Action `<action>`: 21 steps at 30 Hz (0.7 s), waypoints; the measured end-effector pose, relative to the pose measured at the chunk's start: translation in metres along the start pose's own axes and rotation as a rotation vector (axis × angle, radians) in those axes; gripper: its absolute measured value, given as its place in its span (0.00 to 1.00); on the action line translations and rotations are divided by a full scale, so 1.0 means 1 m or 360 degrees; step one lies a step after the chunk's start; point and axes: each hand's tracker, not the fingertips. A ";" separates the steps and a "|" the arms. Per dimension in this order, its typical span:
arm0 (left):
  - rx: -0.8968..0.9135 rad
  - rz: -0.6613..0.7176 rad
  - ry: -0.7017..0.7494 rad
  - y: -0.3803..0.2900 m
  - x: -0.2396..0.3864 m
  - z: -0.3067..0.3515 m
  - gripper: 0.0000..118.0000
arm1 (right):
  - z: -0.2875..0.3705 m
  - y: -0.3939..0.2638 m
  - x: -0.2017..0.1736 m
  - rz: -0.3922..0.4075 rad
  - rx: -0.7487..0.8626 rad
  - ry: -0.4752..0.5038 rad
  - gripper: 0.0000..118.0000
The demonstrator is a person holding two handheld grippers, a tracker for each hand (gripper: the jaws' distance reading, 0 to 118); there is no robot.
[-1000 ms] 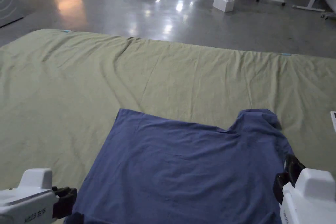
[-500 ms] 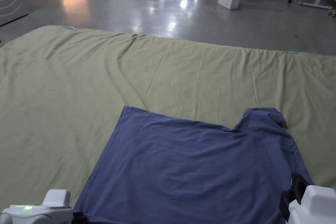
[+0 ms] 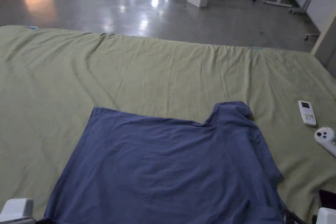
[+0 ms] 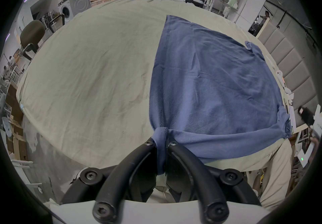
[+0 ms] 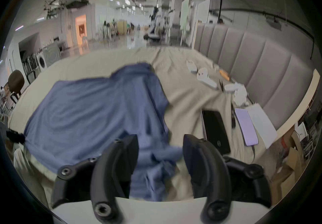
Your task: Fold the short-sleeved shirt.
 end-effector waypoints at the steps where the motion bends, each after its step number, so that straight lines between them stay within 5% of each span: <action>1: 0.0004 0.0001 -0.0002 0.000 0.000 0.001 0.07 | -0.003 -0.006 0.004 0.0019 -0.0059 0.0011 0.48; 10: 0.0007 -0.0014 0.0012 0.001 0.005 0.000 0.07 | -0.049 -0.046 -0.010 0.0072 -0.0523 0.0100 0.57; 17: 0.0015 -0.0029 0.0014 0.001 0.008 0.001 0.07 | -0.050 -0.035 -0.024 0.0141 -0.0557 0.0066 0.12; 21: 0.0026 -0.0011 0.0001 0.001 0.006 0.003 0.07 | -0.037 -0.033 -0.021 0.0244 -0.0512 0.0064 0.05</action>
